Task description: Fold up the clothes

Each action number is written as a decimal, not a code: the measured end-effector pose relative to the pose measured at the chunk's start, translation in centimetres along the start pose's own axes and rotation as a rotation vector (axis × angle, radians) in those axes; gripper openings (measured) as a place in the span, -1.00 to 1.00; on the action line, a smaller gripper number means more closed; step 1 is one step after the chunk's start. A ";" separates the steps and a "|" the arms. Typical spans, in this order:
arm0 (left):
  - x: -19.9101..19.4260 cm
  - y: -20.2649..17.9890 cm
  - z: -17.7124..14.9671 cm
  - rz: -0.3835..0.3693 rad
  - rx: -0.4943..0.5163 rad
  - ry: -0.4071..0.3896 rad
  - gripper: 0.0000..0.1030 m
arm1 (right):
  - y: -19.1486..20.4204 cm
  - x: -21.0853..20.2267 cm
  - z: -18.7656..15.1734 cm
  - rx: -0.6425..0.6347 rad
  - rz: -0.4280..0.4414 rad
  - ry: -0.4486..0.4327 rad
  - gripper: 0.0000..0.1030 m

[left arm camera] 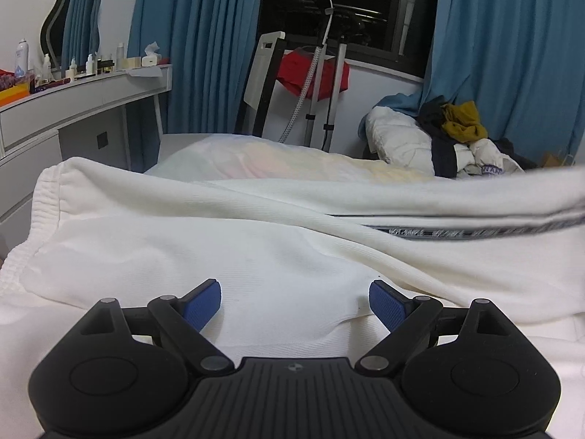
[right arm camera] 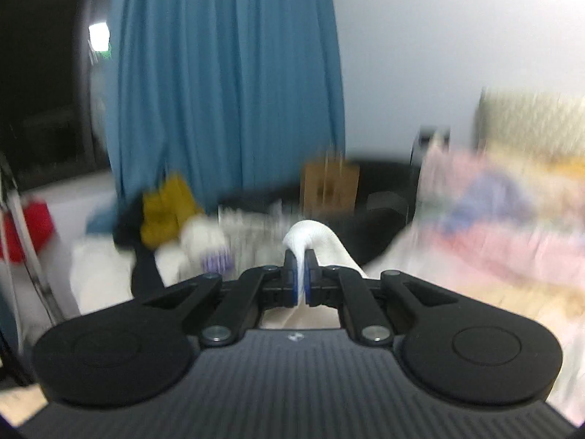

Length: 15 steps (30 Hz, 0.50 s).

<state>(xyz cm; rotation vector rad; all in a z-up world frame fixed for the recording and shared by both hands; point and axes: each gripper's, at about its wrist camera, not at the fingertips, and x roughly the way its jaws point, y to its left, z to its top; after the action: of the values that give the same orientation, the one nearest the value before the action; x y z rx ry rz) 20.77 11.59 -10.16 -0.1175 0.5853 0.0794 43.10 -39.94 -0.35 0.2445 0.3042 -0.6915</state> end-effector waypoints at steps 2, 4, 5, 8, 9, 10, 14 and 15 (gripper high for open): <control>0.3 -0.1 0.0 0.003 0.005 0.002 0.76 | -0.1 4.8 -2.0 0.028 -0.017 0.113 -0.88; 0.9 -0.2 0.1 0.000 0.005 0.010 0.76 | -0.4 7.8 -4.1 0.069 -0.012 0.167 -0.88; 1.2 -0.3 0.1 0.000 0.007 0.014 0.76 | -0.4 8.7 -5.0 0.061 -0.002 0.157 -0.86; 2.0 -0.4 0.1 -0.002 0.007 0.023 0.76 | 0.4 10.0 -6.8 -0.046 0.076 0.125 -0.82; 2.2 -0.4 0.1 -0.006 0.003 0.026 0.76 | 0.7 10.1 -7.3 -0.088 0.099 0.119 -0.67; 2.3 -0.4 0.2 -0.014 -0.004 0.030 0.76 | 0.8 9.7 -7.3 -0.113 0.111 0.110 -0.51; 2.1 -0.7 0.3 -0.030 0.009 0.037 0.76 | 0.5 7.0 -6.7 -0.138 0.171 0.058 0.73; 1.8 -0.8 0.2 -0.031 0.021 0.033 0.76 | 0.2 6.1 -6.3 -0.128 0.189 0.057 0.72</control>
<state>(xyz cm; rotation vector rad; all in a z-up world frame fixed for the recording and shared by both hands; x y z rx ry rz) 22.53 10.89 -10.91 -0.1082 0.6165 0.0410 46.42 -41.38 -8.31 0.1686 0.3735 -0.4774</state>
